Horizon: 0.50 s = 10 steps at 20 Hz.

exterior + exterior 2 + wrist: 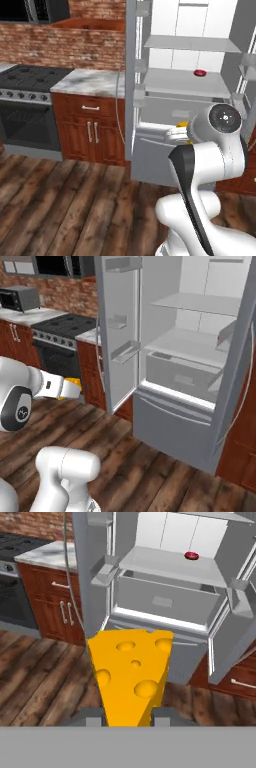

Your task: Pick the cheese from the fridge and the cheese grater from the cabinet and place them next to the salad bowl.

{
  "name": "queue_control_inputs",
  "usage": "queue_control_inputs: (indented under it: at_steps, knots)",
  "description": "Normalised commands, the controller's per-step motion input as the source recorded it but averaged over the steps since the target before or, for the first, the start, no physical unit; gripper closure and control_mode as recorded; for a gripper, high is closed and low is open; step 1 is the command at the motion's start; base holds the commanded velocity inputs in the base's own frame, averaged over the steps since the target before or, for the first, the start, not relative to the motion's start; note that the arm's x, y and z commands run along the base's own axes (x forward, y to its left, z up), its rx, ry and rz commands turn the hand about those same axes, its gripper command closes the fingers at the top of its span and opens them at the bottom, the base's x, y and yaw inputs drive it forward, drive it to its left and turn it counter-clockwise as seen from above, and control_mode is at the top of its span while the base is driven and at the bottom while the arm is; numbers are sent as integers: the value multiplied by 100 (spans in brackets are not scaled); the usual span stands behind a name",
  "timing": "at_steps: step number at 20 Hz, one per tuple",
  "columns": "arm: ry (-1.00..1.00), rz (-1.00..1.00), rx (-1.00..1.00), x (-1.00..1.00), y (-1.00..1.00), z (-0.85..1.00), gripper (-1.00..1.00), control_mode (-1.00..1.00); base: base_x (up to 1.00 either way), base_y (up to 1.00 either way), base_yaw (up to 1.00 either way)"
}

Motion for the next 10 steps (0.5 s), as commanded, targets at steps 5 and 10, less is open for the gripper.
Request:
queue_control_inputs:
  at_steps: [5, 10]
  knots:
    - [0, 0, 0, 0, 0, 0, 100, 100, -20, 33, 47]
    - [0, 0, 0, 0, 0, 0, 100, 100, -15, 38, 44]
